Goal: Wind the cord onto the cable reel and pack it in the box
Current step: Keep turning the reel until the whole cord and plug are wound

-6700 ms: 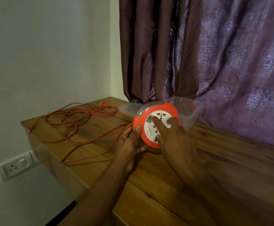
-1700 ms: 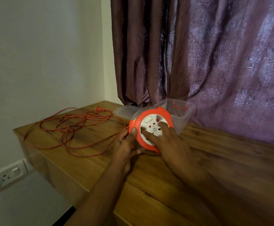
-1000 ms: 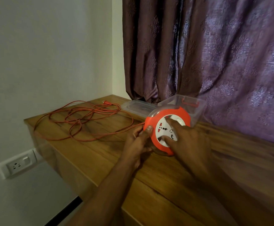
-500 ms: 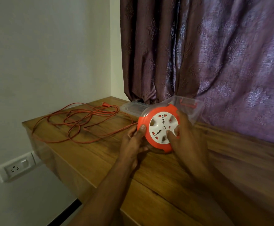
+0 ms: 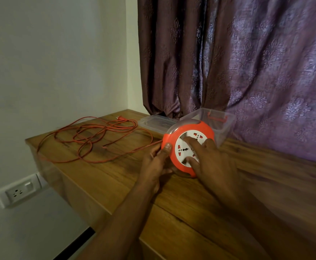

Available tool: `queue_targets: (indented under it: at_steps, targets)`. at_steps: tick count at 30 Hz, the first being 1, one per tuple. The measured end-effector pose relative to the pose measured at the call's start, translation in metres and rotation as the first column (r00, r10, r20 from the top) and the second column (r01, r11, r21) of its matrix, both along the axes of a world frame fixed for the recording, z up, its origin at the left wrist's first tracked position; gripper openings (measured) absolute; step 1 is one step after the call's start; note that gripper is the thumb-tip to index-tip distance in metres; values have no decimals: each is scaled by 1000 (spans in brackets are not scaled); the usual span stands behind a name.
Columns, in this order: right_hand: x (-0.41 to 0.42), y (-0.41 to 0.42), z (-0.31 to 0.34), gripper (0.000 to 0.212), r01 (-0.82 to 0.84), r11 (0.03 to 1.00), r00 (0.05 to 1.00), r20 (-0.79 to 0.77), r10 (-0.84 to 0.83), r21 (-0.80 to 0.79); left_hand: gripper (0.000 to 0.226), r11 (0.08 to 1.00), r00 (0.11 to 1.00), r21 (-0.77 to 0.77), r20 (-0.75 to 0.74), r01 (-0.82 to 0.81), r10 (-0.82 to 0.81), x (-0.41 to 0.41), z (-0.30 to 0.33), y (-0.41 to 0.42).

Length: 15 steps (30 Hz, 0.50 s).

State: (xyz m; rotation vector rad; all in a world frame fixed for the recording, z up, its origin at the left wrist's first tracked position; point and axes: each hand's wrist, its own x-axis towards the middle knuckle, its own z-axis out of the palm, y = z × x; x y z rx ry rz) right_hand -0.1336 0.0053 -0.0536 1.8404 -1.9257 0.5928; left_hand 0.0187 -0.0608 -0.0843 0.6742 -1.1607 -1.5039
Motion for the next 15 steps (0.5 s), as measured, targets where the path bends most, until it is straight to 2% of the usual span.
queue_targets:
  at_steps: [2, 5, 7, 12, 15]
  targets:
    - [-2, -3, -2, 58, 4, 1000, 994, 112, -2, -20, 36, 1000, 1000, -12, 3, 4, -4, -1, -1, 0]
    - [-3, -4, -5, 56, 1, 996, 967, 255, 22, -90, 13, 999, 999, -19, 18, 31, -31, -3, -2, 1]
    - [-4, -5, -8, 55, 25, 993, 948, 319, 14, -119, 7, 999, 998, -19, 29, 51, -50, -5, -3, 1]
    - [-6, -11, -11, 54, 144, 983, 882, 465, -76, -111, 11, 997, 997, -48, 43, 61, -59, -11, -5, 1]
    - [-10, -14, -10, 50, 137, 988, 853, 516, -80, -72, 21, 997, 998, -56, 40, 60, -57, -13, -6, -5]
